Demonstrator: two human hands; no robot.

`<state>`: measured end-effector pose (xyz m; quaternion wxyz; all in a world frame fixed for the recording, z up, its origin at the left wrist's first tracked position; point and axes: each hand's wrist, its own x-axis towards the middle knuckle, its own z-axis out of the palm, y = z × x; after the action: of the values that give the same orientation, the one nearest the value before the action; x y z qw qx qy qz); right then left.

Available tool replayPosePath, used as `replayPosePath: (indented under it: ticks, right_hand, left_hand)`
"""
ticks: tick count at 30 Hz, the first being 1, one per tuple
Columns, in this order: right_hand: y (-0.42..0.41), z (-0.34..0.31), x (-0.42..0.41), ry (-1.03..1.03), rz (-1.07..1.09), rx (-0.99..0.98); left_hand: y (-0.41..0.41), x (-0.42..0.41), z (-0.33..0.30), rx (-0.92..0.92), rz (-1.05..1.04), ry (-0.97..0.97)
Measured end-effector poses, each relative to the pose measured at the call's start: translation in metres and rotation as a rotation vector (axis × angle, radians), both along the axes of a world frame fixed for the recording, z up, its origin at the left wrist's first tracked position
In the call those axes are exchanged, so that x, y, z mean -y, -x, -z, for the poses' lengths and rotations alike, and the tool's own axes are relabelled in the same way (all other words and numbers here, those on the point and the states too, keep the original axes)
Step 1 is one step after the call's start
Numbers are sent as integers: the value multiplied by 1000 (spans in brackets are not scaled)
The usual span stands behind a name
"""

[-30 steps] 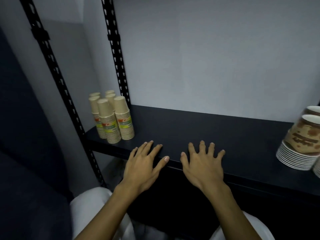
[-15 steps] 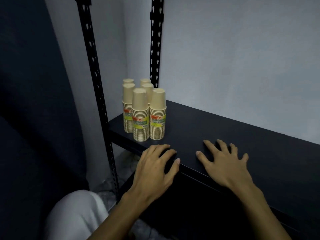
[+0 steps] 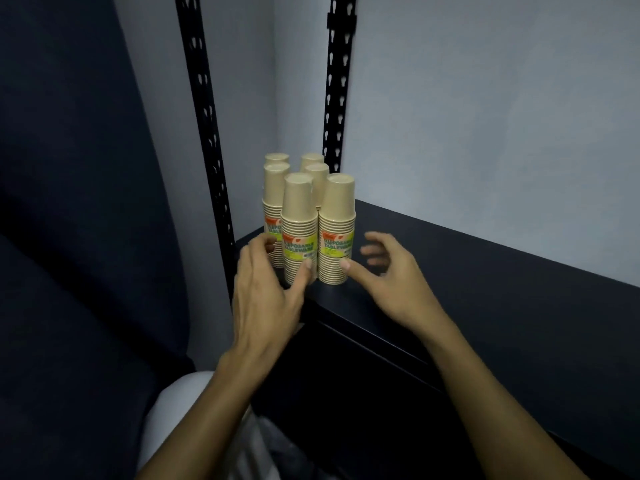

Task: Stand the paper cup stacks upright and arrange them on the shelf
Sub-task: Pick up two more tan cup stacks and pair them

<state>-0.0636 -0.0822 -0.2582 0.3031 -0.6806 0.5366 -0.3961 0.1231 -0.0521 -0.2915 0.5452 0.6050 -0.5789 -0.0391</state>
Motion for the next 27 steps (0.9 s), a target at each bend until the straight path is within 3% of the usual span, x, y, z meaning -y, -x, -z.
replayPosePath:
  ticks: [6,17,27]
  right_hand:
    - [-27,4,16,85,-61,204]
    - [51,4,-18,124,-27,123]
    - [148,1,-39,129,218,14]
  left_hand:
    - [0,9,3,29,33,-48]
    - [37,10,-7,201,341,-110]
    - [129,45,-22,247,695,-254]
